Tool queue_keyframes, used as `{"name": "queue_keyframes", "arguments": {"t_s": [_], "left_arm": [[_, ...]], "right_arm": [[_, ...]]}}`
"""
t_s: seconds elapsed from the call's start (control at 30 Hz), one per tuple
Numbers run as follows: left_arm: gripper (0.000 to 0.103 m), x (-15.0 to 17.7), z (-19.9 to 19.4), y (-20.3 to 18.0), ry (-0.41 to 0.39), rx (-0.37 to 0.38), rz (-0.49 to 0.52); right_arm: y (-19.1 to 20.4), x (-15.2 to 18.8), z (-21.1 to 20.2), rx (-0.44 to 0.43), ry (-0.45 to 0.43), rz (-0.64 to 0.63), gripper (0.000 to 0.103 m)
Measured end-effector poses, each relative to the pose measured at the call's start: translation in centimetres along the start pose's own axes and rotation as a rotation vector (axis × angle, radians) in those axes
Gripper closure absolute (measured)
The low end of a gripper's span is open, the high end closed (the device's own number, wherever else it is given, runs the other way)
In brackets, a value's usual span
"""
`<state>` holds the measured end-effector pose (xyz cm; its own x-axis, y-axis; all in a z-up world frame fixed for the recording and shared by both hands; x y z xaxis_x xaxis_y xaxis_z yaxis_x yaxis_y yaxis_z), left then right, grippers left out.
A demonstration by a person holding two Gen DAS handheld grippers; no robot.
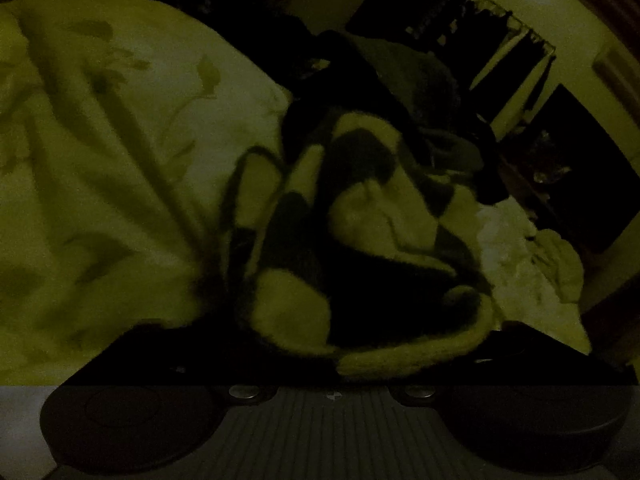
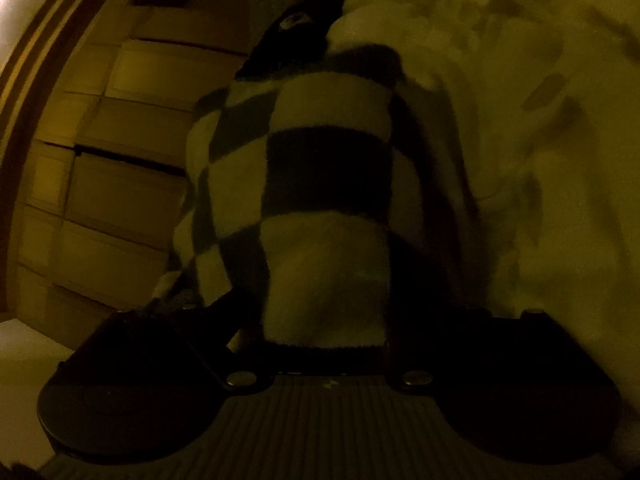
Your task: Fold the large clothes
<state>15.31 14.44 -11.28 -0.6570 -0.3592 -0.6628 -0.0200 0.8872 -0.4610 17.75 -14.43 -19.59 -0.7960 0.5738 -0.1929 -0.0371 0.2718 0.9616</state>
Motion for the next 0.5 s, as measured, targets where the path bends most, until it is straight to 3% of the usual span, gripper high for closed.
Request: {"name": "queue_keyframes", "arguments": {"t_s": [0.1, 0.23, 0.4, 0.5], "left_arm": [[0.002, 0.5, -0.7, 0.2, 0.001, 0.017, -0.018], [0.006, 1.1, -2.2, 0.1, -0.013, 0.026, -0.028], [0.015, 1.4, -4.6, -0.6, -0.030, 0.034, -0.045], [0.016, 1.3, -6.8, -1.5, -0.040, 0.066, -0.058]], "right_arm": [[-0.2, 0.6, -0.9, -0.022, -0.027, -0.010, 0.043], [0.7, 1.3, -2.2, -0.010, -0.057, -0.033, 0.057], [5.2, 2.9, -4.9, 0.040, -0.123, -0.205, 0.063], [7.1, 3.3, -6.2, 0.048, -0.117, -0.223, 0.063]]}}
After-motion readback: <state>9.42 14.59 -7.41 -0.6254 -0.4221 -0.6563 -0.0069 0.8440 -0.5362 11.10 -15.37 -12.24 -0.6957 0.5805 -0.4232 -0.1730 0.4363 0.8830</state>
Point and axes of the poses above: each gripper's, at about its wrist camera, not at the fingertips, and z roughly the way its jaws point, y to its left, x to its underside, the point moved 7 cm from there along z, roughly the way its jaws point
